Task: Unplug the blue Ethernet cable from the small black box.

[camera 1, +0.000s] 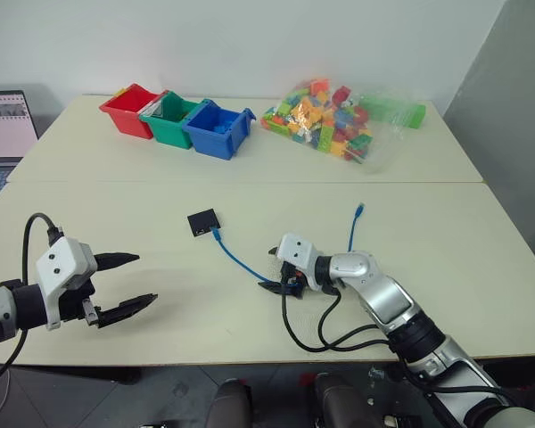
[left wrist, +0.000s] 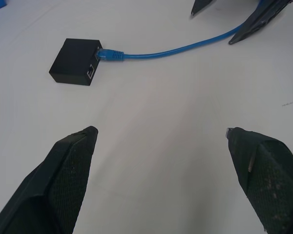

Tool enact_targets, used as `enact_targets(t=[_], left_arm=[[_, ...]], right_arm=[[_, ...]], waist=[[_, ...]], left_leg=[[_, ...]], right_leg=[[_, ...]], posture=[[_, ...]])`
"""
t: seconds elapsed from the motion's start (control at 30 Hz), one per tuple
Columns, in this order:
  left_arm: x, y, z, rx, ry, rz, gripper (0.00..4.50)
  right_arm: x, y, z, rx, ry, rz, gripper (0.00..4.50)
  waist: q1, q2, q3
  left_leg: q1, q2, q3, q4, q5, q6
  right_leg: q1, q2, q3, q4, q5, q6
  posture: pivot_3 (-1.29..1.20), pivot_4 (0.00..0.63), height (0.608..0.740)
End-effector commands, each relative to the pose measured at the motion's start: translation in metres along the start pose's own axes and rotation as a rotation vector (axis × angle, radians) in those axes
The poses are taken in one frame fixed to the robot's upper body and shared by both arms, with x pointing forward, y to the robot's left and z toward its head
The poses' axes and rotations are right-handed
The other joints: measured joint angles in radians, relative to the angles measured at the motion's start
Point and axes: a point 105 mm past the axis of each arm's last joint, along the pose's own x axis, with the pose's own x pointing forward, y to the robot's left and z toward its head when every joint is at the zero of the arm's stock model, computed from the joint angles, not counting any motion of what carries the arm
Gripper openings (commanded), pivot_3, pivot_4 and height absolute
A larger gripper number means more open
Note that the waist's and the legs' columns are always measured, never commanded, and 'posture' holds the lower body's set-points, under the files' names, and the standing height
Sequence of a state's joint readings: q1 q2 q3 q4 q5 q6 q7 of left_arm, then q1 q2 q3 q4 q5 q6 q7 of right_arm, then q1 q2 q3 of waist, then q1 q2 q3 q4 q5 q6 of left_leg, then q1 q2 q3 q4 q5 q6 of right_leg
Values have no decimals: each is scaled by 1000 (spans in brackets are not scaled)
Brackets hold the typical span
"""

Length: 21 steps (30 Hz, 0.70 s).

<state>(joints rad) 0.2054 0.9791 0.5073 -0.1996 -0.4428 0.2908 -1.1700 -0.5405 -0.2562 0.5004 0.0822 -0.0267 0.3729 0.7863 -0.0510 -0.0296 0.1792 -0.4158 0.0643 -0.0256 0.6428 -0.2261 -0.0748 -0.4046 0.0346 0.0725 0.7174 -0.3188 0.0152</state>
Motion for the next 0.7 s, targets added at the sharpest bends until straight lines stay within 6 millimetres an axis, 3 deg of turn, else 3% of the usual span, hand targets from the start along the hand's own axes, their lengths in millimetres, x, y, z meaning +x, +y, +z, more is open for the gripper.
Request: enact_targets(t=[0.03,0.4,0.53,0.6,0.7], left_arm=[[1,2,10,48,-25,-4,4500],[14,-2,23,35,-89,-45,4500],[20,-7,25,24,-102,-78,4500],[24,-10,26,10,-105,-107,4500],[28,-12,27,2,-113,-129,4500]], right_arm=[[-6,-1,-5,-23,40,5,2762],[-18,-12,-2,-153,70,-29,128],[-35,-19,-11,-172,99,-29,60],[-60,-31,-27,-198,160,-33,60],[-82,-39,-38,-217,207,-34,60]], waist=[[1,0,0],[3,0,0],[4,0,0],[10,0,0],[19,0,0]], left_leg=[[0,0,0,0,0,0],[0,0,0,0,0,0],[0,0,0,0,0,0],[-1,-1,0,0,0,0],[0,-1,1,1,0,0]], right_leg=[[0,0,0,0,0,0],[0,0,0,0,0,0],[0,0,0,0,0,0],[0,0,0,0,0,0],[1,-1,0,-1,0,0]], posture=[[0,150,740],[0,150,740],[0,150,740],[0,150,740],[0,150,740]])
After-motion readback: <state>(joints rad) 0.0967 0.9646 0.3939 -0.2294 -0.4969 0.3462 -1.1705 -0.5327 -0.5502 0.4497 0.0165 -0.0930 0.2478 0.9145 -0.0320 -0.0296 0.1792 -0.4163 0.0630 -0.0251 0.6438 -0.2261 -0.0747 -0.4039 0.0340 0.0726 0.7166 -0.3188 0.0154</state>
